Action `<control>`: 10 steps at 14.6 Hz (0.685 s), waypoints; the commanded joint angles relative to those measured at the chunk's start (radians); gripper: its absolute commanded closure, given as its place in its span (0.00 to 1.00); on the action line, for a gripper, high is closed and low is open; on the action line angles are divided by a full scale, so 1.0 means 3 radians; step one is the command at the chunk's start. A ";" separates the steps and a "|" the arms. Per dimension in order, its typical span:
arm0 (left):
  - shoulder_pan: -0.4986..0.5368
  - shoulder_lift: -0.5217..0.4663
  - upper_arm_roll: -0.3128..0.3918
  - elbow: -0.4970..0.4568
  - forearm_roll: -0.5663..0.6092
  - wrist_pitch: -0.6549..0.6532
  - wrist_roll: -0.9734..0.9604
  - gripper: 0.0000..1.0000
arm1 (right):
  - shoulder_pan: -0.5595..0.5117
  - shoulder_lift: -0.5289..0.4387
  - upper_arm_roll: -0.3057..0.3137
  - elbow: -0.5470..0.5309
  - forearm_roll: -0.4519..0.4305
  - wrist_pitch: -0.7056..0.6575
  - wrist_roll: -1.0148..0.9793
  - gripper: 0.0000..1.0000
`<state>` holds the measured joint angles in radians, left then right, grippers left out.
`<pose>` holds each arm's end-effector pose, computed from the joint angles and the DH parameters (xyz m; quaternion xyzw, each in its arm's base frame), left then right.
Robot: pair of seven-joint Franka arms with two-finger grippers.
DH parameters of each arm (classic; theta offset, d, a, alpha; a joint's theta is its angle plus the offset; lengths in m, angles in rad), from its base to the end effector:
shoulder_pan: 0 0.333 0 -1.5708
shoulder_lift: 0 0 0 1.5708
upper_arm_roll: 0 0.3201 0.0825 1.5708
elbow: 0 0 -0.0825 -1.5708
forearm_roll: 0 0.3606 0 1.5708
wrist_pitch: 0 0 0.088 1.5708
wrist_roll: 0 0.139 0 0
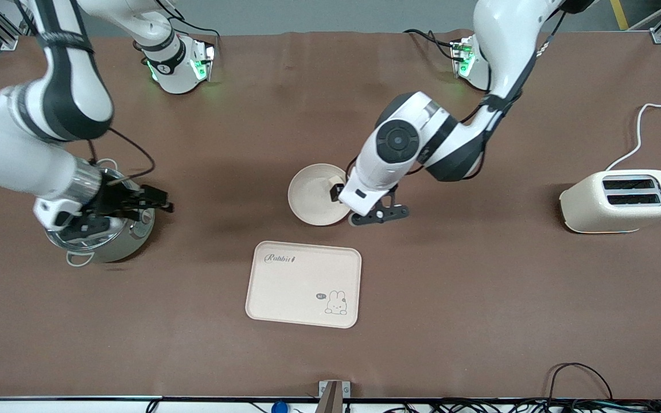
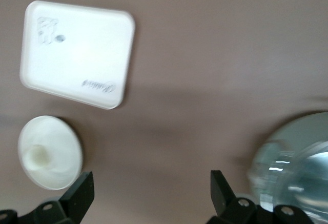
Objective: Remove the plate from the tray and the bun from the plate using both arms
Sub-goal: 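Lower the plate onto the table while the left gripper reaches the bun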
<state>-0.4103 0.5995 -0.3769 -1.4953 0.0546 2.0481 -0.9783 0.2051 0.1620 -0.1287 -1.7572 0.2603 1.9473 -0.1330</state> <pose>0.5132 -0.4529 0.3211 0.9904 0.1121 -0.0639 0.0489 0.5890 0.0737 0.4569 -0.9919 -0.0590 -0.0181 0.1107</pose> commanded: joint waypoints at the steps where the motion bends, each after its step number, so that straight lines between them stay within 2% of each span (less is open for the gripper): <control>1: -0.0130 0.0133 -0.0001 0.0040 0.0363 0.0020 -0.0628 0.00 | -0.0055 0.0079 0.0015 0.0553 -0.0463 -0.0410 0.0376 0.00; 5: -0.0391 0.0313 0.0014 0.0030 0.0472 0.0020 -0.1171 0.00 | -0.0192 -0.0013 -0.0041 0.0917 -0.0626 -0.0809 0.0367 0.00; 7: -0.0468 0.0389 0.0009 -0.0006 0.0569 0.0075 -0.1345 0.00 | -0.0198 -0.0130 -0.0052 0.0938 -0.0740 -0.0953 0.0397 0.00; 10: -0.0529 0.0461 0.0014 -0.0108 0.0595 0.0096 -0.1382 0.08 | -0.0350 -0.0396 -0.0021 0.0969 -0.0740 -0.1208 0.0459 0.00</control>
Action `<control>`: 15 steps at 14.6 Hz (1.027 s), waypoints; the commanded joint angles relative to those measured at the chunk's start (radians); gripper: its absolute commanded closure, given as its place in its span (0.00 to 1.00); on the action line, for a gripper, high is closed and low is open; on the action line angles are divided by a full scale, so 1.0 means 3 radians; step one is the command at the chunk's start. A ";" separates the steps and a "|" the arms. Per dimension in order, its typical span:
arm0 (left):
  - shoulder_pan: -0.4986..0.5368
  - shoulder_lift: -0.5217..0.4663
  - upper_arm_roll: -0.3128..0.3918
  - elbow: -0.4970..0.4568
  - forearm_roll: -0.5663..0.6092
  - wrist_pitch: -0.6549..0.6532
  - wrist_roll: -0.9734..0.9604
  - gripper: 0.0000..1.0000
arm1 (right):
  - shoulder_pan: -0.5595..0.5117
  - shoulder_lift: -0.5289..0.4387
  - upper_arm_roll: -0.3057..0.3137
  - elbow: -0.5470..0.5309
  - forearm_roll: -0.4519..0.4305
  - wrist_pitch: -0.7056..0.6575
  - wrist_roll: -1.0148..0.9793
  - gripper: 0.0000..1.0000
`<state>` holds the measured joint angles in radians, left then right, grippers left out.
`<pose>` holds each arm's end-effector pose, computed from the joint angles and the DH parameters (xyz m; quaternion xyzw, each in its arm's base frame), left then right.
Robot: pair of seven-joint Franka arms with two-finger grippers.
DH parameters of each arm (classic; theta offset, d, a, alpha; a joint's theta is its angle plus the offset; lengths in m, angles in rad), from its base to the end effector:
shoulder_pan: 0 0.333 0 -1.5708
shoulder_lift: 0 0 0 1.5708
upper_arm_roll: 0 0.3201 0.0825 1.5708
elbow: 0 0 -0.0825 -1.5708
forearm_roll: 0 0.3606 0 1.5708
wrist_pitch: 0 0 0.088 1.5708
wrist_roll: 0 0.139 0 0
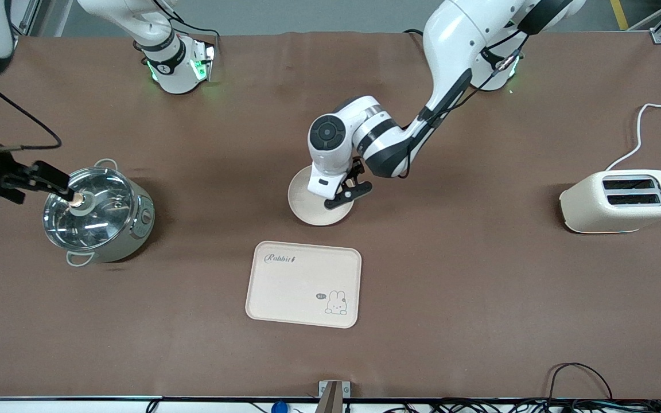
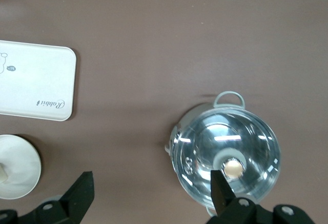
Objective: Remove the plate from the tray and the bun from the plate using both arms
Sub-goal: 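Grasp the white bun with the left gripper while the right gripper withdraws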
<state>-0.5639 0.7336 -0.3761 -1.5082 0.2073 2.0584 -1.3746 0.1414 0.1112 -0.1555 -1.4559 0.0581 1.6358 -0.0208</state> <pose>0.4394 -0.5135 0.2278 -0.9775 -0.1969 0.0615 0.0431 0.5749 0.0046 0.5940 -0.9992 -0.0032 -0.0353 0.0199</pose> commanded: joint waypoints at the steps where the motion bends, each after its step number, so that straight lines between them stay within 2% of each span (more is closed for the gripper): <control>1: -0.0028 0.0045 0.0011 -0.0060 0.0086 0.0062 -0.0071 0.10 | -0.0336 -0.0268 0.0139 -0.0005 -0.0040 -0.0242 0.0060 0.00; 3: -0.0038 0.0106 0.0011 -0.0065 0.0091 0.0174 -0.0173 0.14 | -0.1015 -0.0401 0.0781 0.0000 -0.0040 -0.0375 0.0049 0.00; 4: -0.0043 0.0116 0.0011 -0.0081 0.0101 0.0271 -0.0249 0.15 | -0.1211 -0.0457 0.1012 0.0000 -0.0055 -0.0385 0.0049 0.00; 5: -0.0038 0.0152 0.0011 -0.0081 0.0107 0.0358 -0.0306 0.16 | -0.1192 -0.0468 0.1024 -0.0005 -0.0071 -0.0431 0.0074 0.00; 6: -0.0043 0.0162 0.0016 -0.0081 0.0107 0.0384 -0.0332 0.20 | -0.1030 -0.0468 0.0913 0.0000 -0.0096 -0.0523 0.0090 0.00; 8: -0.0038 0.0193 0.0016 -0.0081 0.0107 0.0384 -0.0322 0.26 | -0.0743 -0.0523 0.0540 0.0000 -0.0112 -0.0595 0.0090 0.00; 11: -0.0043 0.0239 0.0021 -0.0070 0.0112 0.0379 -0.0322 0.31 | -0.0640 -0.0550 0.0417 -0.0071 -0.0122 -0.0631 0.0166 0.00; 14: -0.0043 0.0239 0.0021 -0.0081 0.0107 0.0359 -0.0332 0.33 | -0.0487 -0.0539 0.0304 -0.0194 -0.0137 -0.0529 0.0167 0.00; 15: -0.0038 0.0244 0.0021 -0.0081 0.0107 0.0359 -0.0332 0.37 | -0.0476 -0.0534 0.0294 -0.0194 -0.0168 -0.0524 0.0172 0.00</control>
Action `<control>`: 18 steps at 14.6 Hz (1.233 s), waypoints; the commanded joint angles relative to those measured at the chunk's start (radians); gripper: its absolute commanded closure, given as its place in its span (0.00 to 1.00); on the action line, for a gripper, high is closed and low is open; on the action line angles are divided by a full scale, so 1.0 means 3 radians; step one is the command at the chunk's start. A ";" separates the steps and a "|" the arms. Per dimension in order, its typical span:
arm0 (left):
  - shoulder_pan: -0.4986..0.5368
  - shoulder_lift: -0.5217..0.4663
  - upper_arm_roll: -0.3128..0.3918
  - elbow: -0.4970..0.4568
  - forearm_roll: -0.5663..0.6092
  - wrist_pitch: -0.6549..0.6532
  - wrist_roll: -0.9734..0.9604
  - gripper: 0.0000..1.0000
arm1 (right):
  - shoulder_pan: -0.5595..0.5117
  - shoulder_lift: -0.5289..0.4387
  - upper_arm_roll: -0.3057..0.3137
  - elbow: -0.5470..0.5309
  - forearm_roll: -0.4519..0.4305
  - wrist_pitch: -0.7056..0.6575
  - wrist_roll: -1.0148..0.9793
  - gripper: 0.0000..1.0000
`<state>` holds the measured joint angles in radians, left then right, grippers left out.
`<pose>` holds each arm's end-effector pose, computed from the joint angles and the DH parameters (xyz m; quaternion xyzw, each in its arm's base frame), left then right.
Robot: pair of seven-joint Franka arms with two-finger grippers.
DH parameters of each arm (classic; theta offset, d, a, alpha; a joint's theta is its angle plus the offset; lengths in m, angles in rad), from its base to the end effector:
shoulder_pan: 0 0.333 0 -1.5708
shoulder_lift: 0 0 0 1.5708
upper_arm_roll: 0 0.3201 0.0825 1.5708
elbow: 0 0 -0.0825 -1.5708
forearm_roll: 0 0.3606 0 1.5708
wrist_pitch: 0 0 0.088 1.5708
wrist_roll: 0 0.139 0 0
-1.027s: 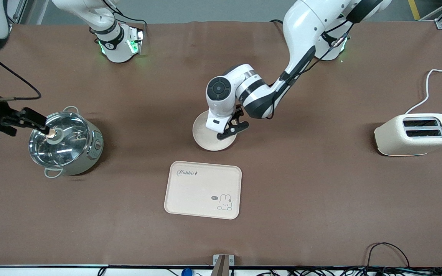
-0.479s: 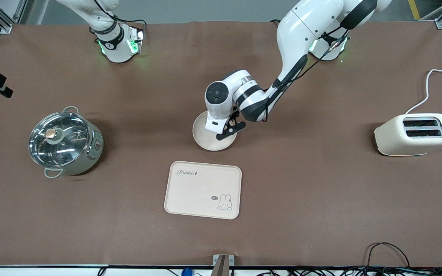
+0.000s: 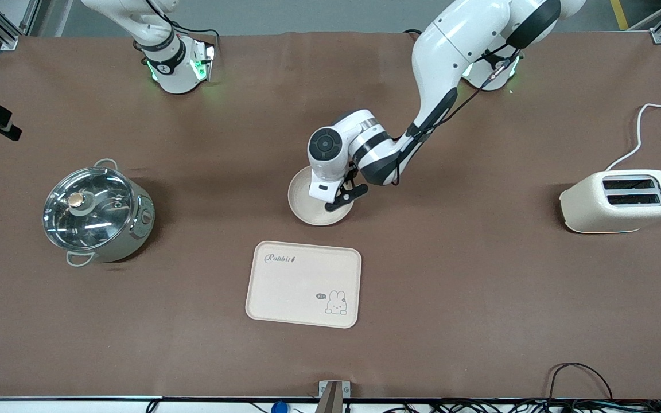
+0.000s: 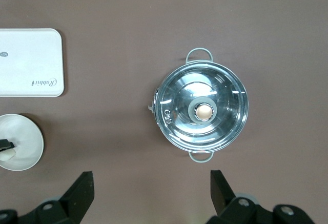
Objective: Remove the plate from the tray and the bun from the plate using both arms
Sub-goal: 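Grasp the white bun with the left gripper while the right gripper withdraws, then carry the bun with the left gripper toward the toaster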
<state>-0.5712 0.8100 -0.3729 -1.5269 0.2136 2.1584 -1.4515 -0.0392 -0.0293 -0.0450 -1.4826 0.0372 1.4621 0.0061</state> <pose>0.4325 -0.5187 0.1778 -0.9698 -0.2311 0.0697 0.0360 0.5094 -0.0379 0.6415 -0.9989 0.0430 -0.0051 0.0190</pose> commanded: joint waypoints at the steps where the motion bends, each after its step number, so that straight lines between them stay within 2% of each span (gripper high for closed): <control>1: -0.0014 0.0005 0.0011 -0.0008 0.0086 0.0025 -0.0075 0.42 | 0.0131 -0.0066 -0.0075 -0.0100 -0.0104 0.0056 0.0077 0.00; 4: -0.0014 0.0031 0.0011 0.0007 0.0080 0.0030 -0.0075 0.63 | 0.0141 -0.0061 -0.0070 -0.0090 -0.0144 0.0066 0.0077 0.00; 7: -0.0008 0.0026 0.0011 0.0017 0.0080 0.0030 -0.0075 0.80 | 0.0151 -0.0051 -0.0060 -0.0044 -0.0144 0.0061 0.0036 0.00; 12: 0.0063 -0.0183 0.0016 0.0171 0.0065 -0.0082 -0.0075 0.83 | 0.0146 0.0001 -0.0065 0.0002 -0.0190 0.0061 0.0031 0.00; 18: 0.0783 -0.0726 0.0021 0.0171 0.0091 -0.0215 0.0215 0.79 | 0.0223 -0.0010 -0.0054 0.0003 -0.0293 0.0066 0.0199 0.00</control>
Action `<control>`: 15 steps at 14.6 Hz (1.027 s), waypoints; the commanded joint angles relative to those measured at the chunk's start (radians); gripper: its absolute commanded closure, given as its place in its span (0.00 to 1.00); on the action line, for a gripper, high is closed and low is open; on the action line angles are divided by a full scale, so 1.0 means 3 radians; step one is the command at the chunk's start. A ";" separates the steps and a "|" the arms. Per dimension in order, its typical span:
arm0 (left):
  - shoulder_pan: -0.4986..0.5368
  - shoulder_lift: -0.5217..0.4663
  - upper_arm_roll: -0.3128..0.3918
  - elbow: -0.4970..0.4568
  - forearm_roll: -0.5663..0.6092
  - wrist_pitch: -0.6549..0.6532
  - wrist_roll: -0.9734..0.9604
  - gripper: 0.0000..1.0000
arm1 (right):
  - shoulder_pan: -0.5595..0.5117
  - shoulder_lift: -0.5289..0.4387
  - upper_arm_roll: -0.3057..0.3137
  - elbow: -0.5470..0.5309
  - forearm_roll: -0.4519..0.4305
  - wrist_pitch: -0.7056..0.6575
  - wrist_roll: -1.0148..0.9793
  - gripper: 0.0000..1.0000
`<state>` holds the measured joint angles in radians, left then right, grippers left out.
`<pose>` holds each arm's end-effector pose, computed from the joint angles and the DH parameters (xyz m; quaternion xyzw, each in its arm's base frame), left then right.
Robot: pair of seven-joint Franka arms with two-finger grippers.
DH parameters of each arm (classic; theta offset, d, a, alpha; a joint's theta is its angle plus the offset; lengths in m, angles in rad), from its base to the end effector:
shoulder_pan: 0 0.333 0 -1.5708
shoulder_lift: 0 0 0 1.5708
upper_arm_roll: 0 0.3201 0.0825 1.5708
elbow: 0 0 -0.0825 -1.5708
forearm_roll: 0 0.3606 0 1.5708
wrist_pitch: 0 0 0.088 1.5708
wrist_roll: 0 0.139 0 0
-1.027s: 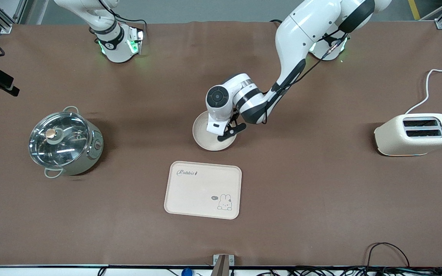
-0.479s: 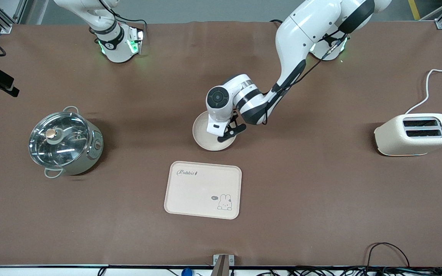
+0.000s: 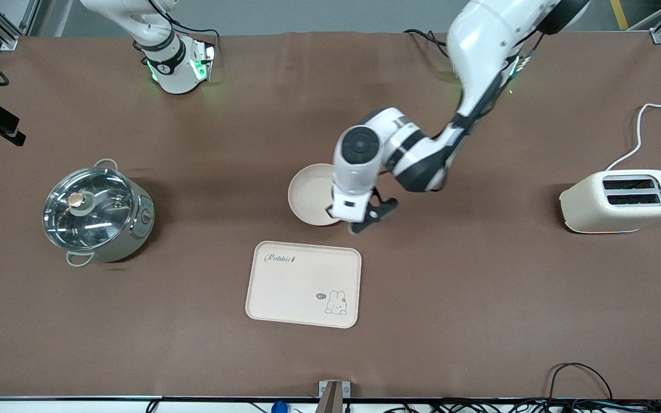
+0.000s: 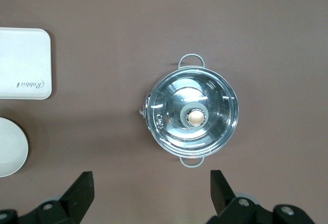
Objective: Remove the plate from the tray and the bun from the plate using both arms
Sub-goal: 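Carry the bun with the left gripper toward the toaster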
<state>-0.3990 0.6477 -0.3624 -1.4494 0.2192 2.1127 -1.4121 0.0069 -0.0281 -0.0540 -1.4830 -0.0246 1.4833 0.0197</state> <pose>0.5494 -0.4405 0.3121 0.9523 0.3034 0.0038 0.0316 0.5133 -0.0282 0.6425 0.9992 -0.0346 0.0140 0.0117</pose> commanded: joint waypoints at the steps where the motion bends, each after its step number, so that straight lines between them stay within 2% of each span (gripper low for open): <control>1: 0.0382 -0.0241 -0.0019 -0.0083 0.0072 -0.0118 0.0226 0.77 | 0.0069 -0.0014 -0.0025 0.0009 -0.0087 0.0000 0.0205 0.00; 7: 0.1139 -0.0155 -0.0014 -0.0092 0.0067 -0.0252 0.1173 0.78 | 0.0074 -0.0008 -0.0025 0.0019 -0.0071 0.0010 0.0210 0.00; 10: 0.1365 0.0105 -0.0014 -0.0103 0.0077 -0.0221 0.1337 0.78 | 0.0059 0.0002 -0.0025 0.0019 -0.0056 0.0005 0.0170 0.00; 15: 0.1708 0.0555 -0.0009 -0.0098 0.0409 -0.0094 0.1577 0.77 | 0.0059 0.0012 -0.0030 0.0024 -0.0030 0.0000 -0.0116 0.00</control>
<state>0.0807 0.7702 -0.3560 -1.4931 0.3060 2.0718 -0.9671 0.0150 -0.0270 -0.0544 -1.4824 -0.0267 1.4849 0.0305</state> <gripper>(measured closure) 0.771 0.000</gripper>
